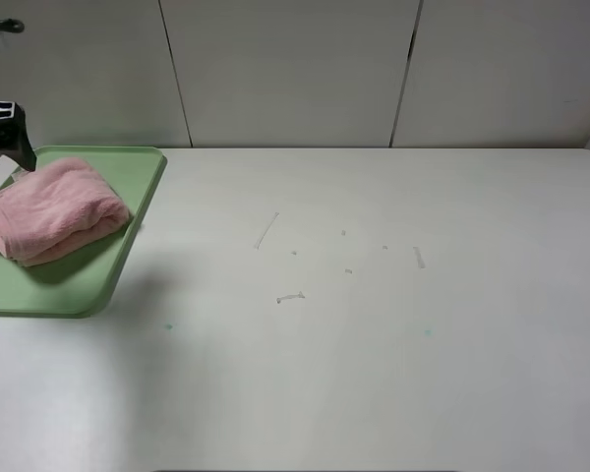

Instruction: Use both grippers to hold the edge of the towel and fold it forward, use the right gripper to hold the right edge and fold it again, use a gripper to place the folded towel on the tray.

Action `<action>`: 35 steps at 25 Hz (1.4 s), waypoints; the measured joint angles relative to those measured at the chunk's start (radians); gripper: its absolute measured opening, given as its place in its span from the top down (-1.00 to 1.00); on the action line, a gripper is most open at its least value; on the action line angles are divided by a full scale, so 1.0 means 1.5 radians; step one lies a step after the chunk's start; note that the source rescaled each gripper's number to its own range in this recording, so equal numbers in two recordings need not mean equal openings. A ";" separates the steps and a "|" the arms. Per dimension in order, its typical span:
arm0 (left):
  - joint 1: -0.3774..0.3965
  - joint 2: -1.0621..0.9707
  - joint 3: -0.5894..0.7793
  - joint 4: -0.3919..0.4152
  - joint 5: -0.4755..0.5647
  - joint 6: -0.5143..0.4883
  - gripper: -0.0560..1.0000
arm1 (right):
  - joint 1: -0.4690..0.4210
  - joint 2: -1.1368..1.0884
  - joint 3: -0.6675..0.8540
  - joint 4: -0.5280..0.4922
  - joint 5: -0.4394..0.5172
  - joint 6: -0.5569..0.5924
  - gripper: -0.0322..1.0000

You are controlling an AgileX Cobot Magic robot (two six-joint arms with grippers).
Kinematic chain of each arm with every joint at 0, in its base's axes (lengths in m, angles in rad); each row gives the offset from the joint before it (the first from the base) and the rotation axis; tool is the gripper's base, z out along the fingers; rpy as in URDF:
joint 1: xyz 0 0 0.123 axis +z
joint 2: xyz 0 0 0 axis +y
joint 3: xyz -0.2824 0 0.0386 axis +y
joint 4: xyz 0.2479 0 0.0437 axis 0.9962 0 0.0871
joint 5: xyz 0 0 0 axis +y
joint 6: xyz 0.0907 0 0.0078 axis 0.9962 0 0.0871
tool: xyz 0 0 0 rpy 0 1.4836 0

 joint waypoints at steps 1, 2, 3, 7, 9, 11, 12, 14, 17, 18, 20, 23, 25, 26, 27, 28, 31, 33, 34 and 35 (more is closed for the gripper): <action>0.000 -0.010 0.000 -0.001 0.019 0.004 -1.00 | 0.000 0.000 0.000 0.000 0.000 0.000 -1.00; 0.000 -0.022 0.000 -0.004 0.037 0.010 -1.00 | 0.000 0.000 0.000 0.000 0.000 0.000 -1.00; 0.000 -0.034 0.000 -0.008 0.054 0.015 -1.00 | 0.000 0.000 0.000 0.000 0.000 0.000 -1.00; 0.000 -0.082 0.000 -0.026 0.100 0.039 -1.00 | 0.000 0.000 0.000 0.000 0.000 0.000 -1.00; 0.000 -0.104 0.000 -0.035 0.120 0.047 -1.00 | 0.000 0.000 0.000 0.000 0.000 0.000 -1.00; 0.000 -0.124 0.000 -0.045 0.139 0.061 -1.00 | 0.000 0.000 0.000 0.000 0.000 0.001 -1.00; 0.000 -0.135 0.000 -0.051 0.147 0.067 -1.00 | 0.000 0.000 0.000 0.000 0.000 0.001 -1.00; 0.000 -0.158 0.000 -0.060 0.163 0.078 -1.00 | 0.000 0.000 0.000 0.000 0.000 0.001 -1.00; 0.000 -0.194 0.000 -0.065 0.191 0.089 -1.00 | 0.000 0.000 0.000 0.000 0.000 0.001 -1.00; 0.000 -0.206 0.000 -0.066 0.199 0.095 -1.00 | 0.000 0.000 0.000 0.000 0.000 0.001 -1.00; 0.000 -0.236 0.004 -0.066 0.212 0.095 -1.00 | 0.000 0.000 0.000 0.000 0.000 0.001 -1.00; 0.000 -0.290 0.030 -0.067 0.219 0.102 -1.00 | 0.000 0.000 0.000 0.000 0.000 0.001 -1.00; 0.000 -0.334 0.056 -0.075 0.220 0.102 -1.00 | 0.000 0.000 0.000 0.000 0.000 0.001 -1.00; 0.000 -0.353 0.070 -0.080 0.220 0.103 -1.00 | 0.000 0.000 0.000 0.000 0.000 0.001 -1.00; 0.000 -0.377 0.085 -0.084 0.221 0.104 -1.00 | 0.000 0.000 0.000 0.000 0.000 0.001 -1.00; 0.000 -0.401 0.097 -0.089 0.221 0.104 -1.00 | 0.000 0.000 0.000 0.000 0.000 0.001 -1.00; 0.000 -0.476 0.135 -0.097 0.228 0.111 -1.00 | 0.000 0.000 0.000 0.000 0.000 0.001 -1.00; 0.000 -0.527 0.153 -0.104 0.241 0.117 -1.00 | 0.000 0.000 0.000 0.000 0.000 0.001 -1.00; 0.000 -0.555 0.162 -0.104 0.252 0.119 -1.00 | 0.000 0.000 0.000 0.000 0.000 0.001 -1.00; 0.000 -0.581 0.169 -0.104 0.267 0.121 -1.00 | 0.000 0.000 0.000 0.000 0.000 0.001 -1.00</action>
